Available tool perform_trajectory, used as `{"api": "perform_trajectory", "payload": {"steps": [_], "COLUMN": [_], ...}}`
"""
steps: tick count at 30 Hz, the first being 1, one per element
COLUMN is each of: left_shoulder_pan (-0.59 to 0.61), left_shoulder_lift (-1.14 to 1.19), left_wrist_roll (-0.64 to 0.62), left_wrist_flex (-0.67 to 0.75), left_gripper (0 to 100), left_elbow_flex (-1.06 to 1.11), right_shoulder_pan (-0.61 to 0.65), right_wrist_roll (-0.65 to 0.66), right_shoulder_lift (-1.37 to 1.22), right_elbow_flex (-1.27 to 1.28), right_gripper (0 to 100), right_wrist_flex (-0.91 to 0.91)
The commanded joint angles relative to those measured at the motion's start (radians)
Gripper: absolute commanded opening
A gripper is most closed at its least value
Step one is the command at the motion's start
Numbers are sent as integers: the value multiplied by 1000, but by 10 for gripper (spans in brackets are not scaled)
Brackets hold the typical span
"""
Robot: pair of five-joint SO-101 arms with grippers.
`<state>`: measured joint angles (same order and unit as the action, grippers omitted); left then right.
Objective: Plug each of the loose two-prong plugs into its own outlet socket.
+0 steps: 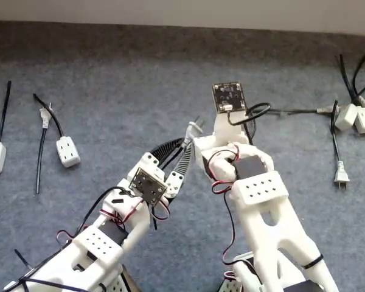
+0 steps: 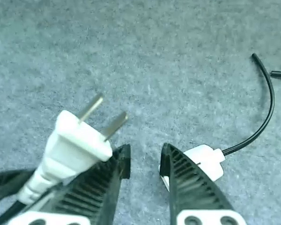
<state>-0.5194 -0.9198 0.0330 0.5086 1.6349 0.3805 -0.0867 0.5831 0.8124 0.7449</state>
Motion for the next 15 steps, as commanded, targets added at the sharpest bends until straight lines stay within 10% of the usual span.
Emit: {"api": "perform_trajectory", "payload": {"steps": [1,15], "left_shoulder_pan": [8,4], "left_shoulder_lift": [-19,-16], "left_wrist_roll": [3,6], "left_wrist_flex": [21,15], "left_gripper": [6,6], "left_elbow_flex": [-15,-13], "right_shoulder_pan": [-33,38], "right_wrist_roll": [12,5], "right_shoulder_lift": [2,122], "right_elbow_flex": [-8,-272], "right_gripper": [119,119], "right_wrist_flex": [-13,205]}}
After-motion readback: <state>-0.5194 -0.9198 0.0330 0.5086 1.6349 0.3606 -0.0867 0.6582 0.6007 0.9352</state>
